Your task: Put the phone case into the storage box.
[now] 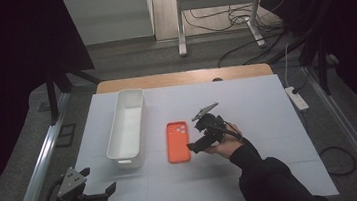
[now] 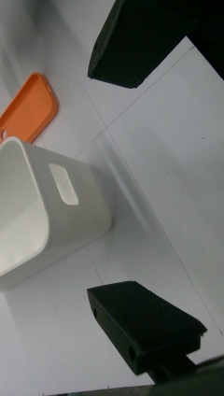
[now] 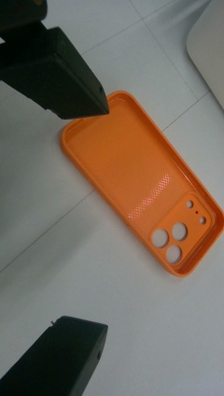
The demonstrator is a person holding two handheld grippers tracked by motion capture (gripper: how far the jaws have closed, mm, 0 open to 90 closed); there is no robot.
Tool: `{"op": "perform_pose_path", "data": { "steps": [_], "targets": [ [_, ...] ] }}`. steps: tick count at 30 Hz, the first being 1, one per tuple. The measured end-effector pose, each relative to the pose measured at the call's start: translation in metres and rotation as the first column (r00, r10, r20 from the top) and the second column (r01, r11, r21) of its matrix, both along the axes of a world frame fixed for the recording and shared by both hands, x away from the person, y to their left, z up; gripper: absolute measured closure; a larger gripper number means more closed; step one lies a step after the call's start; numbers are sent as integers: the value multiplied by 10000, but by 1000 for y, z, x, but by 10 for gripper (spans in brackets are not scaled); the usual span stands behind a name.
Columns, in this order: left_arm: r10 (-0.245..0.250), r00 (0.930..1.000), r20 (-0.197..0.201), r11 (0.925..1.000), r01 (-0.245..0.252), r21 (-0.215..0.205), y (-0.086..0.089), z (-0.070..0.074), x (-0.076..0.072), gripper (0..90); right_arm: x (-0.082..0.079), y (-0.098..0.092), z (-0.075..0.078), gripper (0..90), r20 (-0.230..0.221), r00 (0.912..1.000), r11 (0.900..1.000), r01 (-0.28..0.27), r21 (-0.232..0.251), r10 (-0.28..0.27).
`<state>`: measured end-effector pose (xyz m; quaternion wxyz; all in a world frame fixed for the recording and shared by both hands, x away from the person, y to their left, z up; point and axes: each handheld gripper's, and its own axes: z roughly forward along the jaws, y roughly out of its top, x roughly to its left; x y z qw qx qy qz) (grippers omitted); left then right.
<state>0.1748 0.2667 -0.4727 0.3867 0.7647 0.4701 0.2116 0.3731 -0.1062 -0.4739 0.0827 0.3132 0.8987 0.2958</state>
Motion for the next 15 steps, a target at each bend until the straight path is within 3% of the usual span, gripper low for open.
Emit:
{"op": "perform_pose_path", "data": {
  "steps": [11, 15],
  "targets": [
    [13, 10000, -11, 10000, -13, -26, 0, 0, 0, 16, 5, 17, -6, 29, -122, 9998, 9997, -177, -164, 175],
    [13, 10000, -13, 10000, -13, -42, 1, 0, 0, 16, 6, 23, -8, 99, -72, 9995, 9993, -303, -214, 301]
  ]
}}
